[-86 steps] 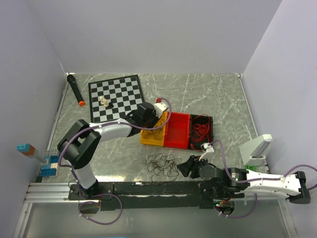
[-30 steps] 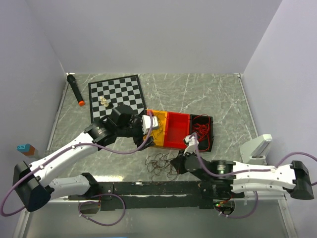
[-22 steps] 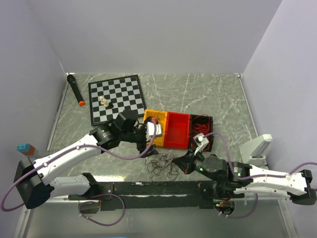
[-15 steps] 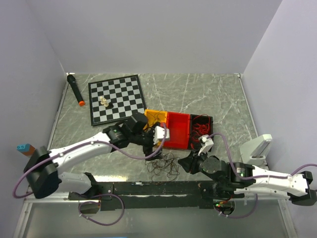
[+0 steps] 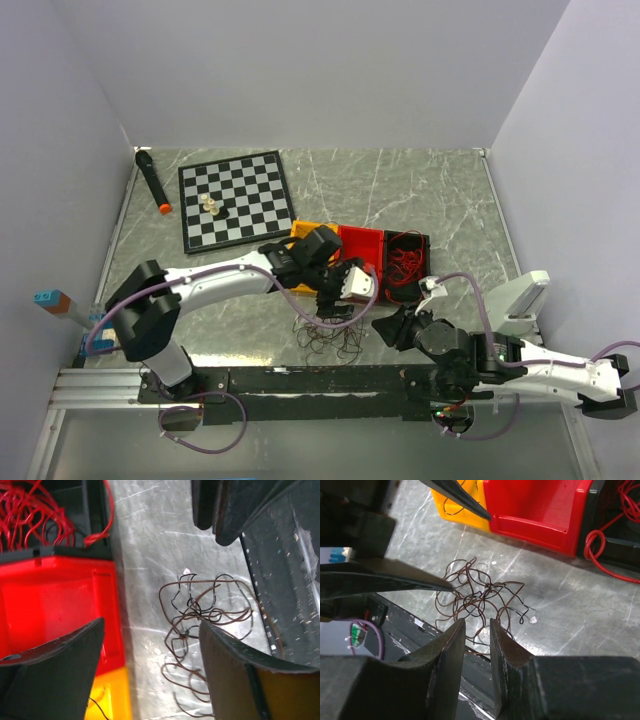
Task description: Untangle the cables
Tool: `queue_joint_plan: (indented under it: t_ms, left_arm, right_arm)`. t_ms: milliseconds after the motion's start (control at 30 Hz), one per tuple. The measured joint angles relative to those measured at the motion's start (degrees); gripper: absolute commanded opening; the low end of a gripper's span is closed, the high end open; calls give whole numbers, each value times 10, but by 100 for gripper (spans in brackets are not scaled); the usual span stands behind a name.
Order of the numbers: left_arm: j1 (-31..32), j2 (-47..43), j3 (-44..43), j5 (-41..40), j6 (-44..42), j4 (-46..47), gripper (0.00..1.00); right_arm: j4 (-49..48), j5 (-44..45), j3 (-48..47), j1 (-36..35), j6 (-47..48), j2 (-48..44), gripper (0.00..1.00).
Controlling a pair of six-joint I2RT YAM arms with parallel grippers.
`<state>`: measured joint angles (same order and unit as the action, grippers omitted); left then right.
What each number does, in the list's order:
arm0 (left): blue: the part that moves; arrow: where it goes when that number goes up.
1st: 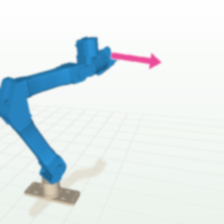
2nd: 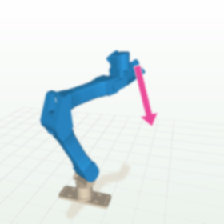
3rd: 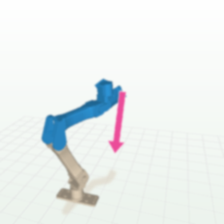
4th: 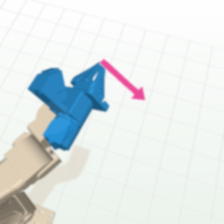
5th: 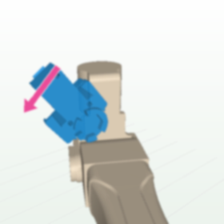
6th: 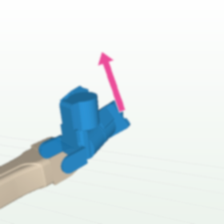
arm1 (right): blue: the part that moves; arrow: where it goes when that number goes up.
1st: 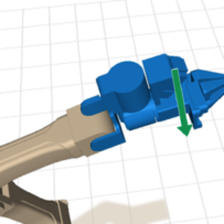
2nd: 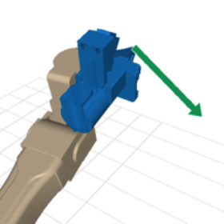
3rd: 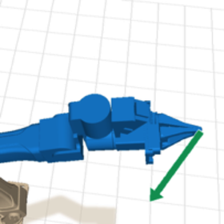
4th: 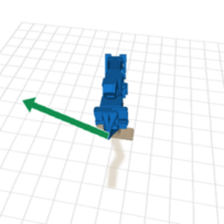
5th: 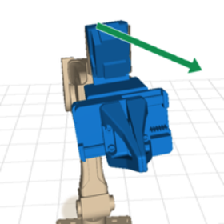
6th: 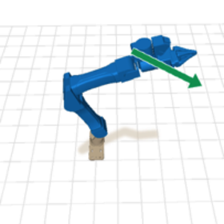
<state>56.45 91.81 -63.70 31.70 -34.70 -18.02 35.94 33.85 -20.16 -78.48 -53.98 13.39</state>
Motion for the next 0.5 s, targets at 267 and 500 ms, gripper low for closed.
queue_joint_plan:
  t_ms: [267, 500]
  left_arm:
    - [21, 35, -25, 19, -118, -82, 29]
    - [30, 35, -25, 14, -163, -100, 1]
  right_arm:
    - [4, 5, 0, 0, 4, -18, 32]
    - [2, 6, 0, 0, 9, -15, 32]
